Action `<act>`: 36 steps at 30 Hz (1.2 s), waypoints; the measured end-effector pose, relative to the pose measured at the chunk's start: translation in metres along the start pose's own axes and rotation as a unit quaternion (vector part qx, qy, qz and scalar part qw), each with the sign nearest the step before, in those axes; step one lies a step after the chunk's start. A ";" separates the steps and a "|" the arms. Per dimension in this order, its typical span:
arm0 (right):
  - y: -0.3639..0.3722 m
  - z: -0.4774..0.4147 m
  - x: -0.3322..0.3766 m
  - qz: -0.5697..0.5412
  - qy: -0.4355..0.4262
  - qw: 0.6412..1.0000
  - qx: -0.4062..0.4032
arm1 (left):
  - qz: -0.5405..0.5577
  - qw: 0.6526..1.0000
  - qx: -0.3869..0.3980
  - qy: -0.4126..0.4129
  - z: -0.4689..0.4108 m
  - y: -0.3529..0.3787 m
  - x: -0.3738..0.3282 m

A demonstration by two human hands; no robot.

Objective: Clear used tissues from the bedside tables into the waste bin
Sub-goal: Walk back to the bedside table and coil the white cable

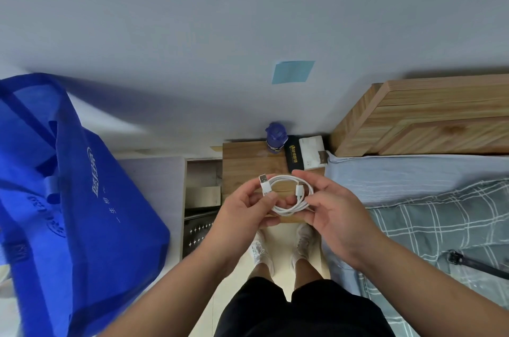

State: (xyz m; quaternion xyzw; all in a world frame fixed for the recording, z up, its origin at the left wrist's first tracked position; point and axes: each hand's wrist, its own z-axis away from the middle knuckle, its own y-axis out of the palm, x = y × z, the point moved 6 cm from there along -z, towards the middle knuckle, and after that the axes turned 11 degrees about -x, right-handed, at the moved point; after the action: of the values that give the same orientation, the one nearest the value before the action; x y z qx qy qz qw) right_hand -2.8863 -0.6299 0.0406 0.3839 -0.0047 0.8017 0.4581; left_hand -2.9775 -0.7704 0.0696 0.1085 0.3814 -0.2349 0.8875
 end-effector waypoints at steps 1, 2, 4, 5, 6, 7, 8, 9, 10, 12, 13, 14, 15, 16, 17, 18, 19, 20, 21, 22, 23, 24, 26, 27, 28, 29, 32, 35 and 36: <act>-0.001 0.000 -0.001 0.050 -0.020 0.999 -0.002 | -0.003 1.000 -0.005 0.003 0.000 0.000 0.000; -0.003 0.000 0.000 0.129 -0.054 0.990 -0.022 | -0.003 1.000 -0.009 0.007 0.001 0.000 0.001; -0.006 0.001 0.005 0.251 -0.120 0.956 -0.089 | -0.001 1.000 -0.017 0.009 0.002 0.001 0.004; -0.006 0.001 0.008 0.270 -0.144 0.946 -0.109 | 0.000 1.000 -0.021 0.009 0.002 0.002 0.006; -0.005 0.002 0.010 0.271 -0.159 0.942 -0.118 | 0.002 1.000 -0.029 0.008 0.003 0.002 0.007; -0.003 0.004 0.011 0.269 -0.166 0.941 -0.120 | 0.003 0.999 -0.040 0.008 0.004 0.002 0.008; -0.002 0.005 0.013 0.274 -0.175 0.938 -0.122 | 0.003 0.999 -0.053 0.008 0.003 0.002 0.008; -0.002 0.007 0.014 0.285 -0.186 0.932 -0.125 | 0.001 0.998 -0.065 0.009 0.003 0.001 0.009; -0.002 0.008 0.015 0.305 -0.198 0.923 -0.125 | -0.006 0.997 -0.075 0.012 0.002 0.001 0.009; -0.002 0.007 0.015 0.348 -0.210 0.906 -0.117 | -0.020 0.996 -0.080 0.018 0.002 0.000 0.011; -0.002 0.005 0.013 0.350 -0.203 0.907 -0.113 | -0.019 0.997 -0.079 0.016 0.002 0.000 0.013; -0.003 0.001 0.011 0.330 -0.182 0.920 -0.107 | -0.013 0.997 -0.079 0.010 0.002 -0.001 0.015; -0.004 -0.002 0.007 0.297 -0.149 0.938 -0.097 | -0.006 0.997 -0.081 0.003 0.002 -0.002 0.016; -0.005 -0.005 0.003 0.262 -0.112 0.954 -0.087 | 0.000 0.996 -0.084 -0.004 0.001 -0.004 0.017; -0.006 -0.007 0.000 0.230 -0.078 0.967 -0.078 | 0.005 0.996 -0.086 -0.011 0.000 -0.005 0.018; -0.007 -0.009 -0.002 0.206 -0.047 0.975 -0.072 | 0.010 0.996 -0.086 -0.020 -0.002 -0.006 0.020; -0.008 -0.011 -0.005 0.186 -0.022 0.980 -0.066 | 0.017 0.996 -0.083 -0.028 -0.003 -0.007 0.021; -0.009 -0.013 -0.007 0.164 -0.003 0.985 -0.061 | 0.022 0.996 -0.078 -0.036 -0.005 -0.008 0.023; -0.009 -0.015 -0.010 0.139 0.013 0.989 -0.056 | 0.025 0.996 -0.071 -0.043 -0.007 -0.008 0.025; -0.009 -0.016 -0.014 0.114 0.027 0.992 -0.054 | 0.027 0.996 -0.066 -0.050 -0.010 -0.010 0.028; -0.010 -0.018 -0.017 0.096 0.038 0.993 -0.056 | 0.027 0.996 -0.061 -0.055 -0.013 -0.011 0.031; -0.012 -0.021 -0.021 0.087 0.046 0.993 -0.062 | 0.023 0.996 -0.054 -0.060 -0.017 -0.012 0.034; -0.018 -0.029 -0.030 0.091 0.058 0.990 -0.086 | 0.009 0.997 -0.043 -0.066 -0.027 -0.013 0.042; -0.022 -0.034 -0.037 0.100 0.064 0.988 -0.102 | 0.002 0.997 -0.042 -0.071 -0.034 -0.014 0.047; -0.025 -0.041 -0.044 0.107 0.069 0.985 -0.117 | -0.004 0.996 -0.043 -0.074 -0.041 -0.016 0.052; -0.029 -0.049 -0.051 0.109 0.076 0.982 -0.131 | -0.011 0.996 -0.046 -0.075 -0.050 -0.016 0.057; -0.040 -0.084 -0.079 0.103 0.098 0.975 -0.170 | -0.019 0.993 -0.093 -0.071 -0.087 -0.019 0.080; -0.057 -0.132 -0.111 0.104 0.114 0.967 -0.202 | -0.016 0.983 -0.160 -0.084 -0.135 -0.024 0.119; -0.064 -0.150 -0.123 0.105 0.117 0.965 -0.211 | -0.019 0.980 -0.173 -0.093 -0.153 -0.025 0.135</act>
State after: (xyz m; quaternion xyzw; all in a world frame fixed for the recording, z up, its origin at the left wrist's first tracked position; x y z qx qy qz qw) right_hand -2.8952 -0.6289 -0.1633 0.1789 -0.1602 0.8654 0.4398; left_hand -3.0045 -0.7807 -0.1340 -0.0757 0.3343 -0.1910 0.9198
